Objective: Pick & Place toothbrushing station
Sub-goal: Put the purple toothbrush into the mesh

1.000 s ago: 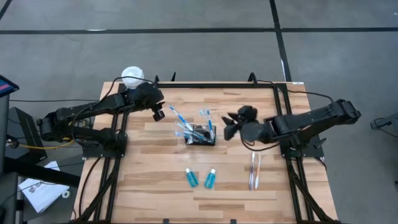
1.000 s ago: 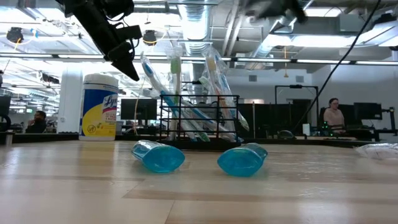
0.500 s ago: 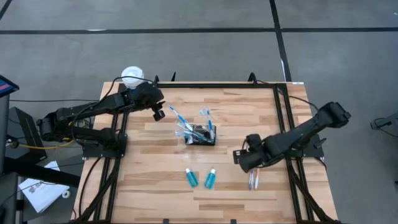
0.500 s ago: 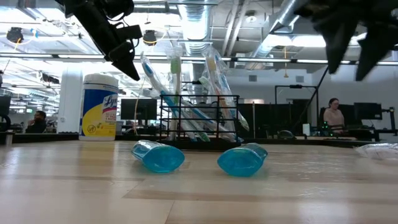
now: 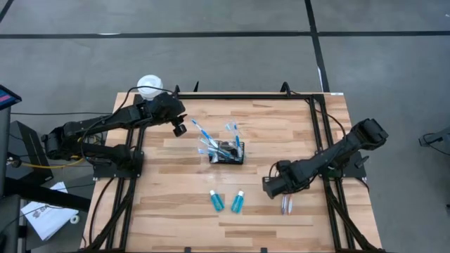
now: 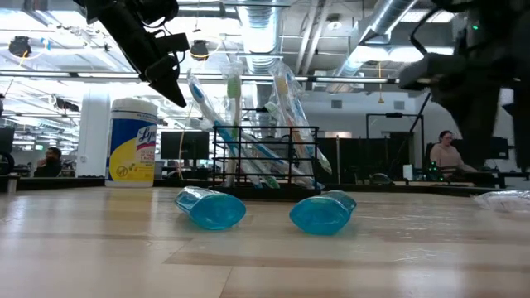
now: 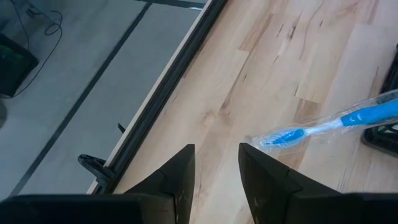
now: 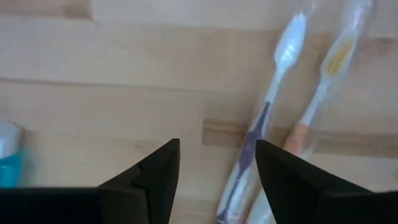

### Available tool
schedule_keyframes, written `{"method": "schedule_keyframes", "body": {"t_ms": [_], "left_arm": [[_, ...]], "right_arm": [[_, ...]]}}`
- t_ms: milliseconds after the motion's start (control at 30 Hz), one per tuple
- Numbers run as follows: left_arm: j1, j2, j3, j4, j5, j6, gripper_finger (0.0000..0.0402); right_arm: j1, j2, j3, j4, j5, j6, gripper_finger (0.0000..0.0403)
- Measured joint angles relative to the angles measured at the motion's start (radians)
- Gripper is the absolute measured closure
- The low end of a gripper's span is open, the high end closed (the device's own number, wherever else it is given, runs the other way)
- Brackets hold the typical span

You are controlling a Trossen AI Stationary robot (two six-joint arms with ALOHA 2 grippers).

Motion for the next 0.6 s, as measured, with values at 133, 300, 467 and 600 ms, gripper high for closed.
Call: {"method": "schedule_keyframes", "body": {"t_ms": [133, 300, 467, 600], "left_arm": [[0.0, 0.0, 0.0, 0.0, 0.0, 0.0, 0.0284], [0.0, 0.0, 0.0, 0.0, 0.0, 0.0, 0.0284], [0.0, 0.0, 0.0, -0.001, 0.0, 0.0, 0.0284], [0.0, 0.0, 0.0, -0.001, 0.0, 0.0, 0.0284]], "right_arm": [[-0.002, 0.0, -0.044, 0.042, -0.031, 0.0, 0.0206], [-0.004, 0.0, -0.094, 0.07, -0.06, 0.01, 0.0203], [-0.01, 0.0, -0.148, 0.135, -0.083, 0.023, 0.0198], [-0.012, 0.0, -0.158, 0.147, -0.086, 0.025, 0.0202]]}}
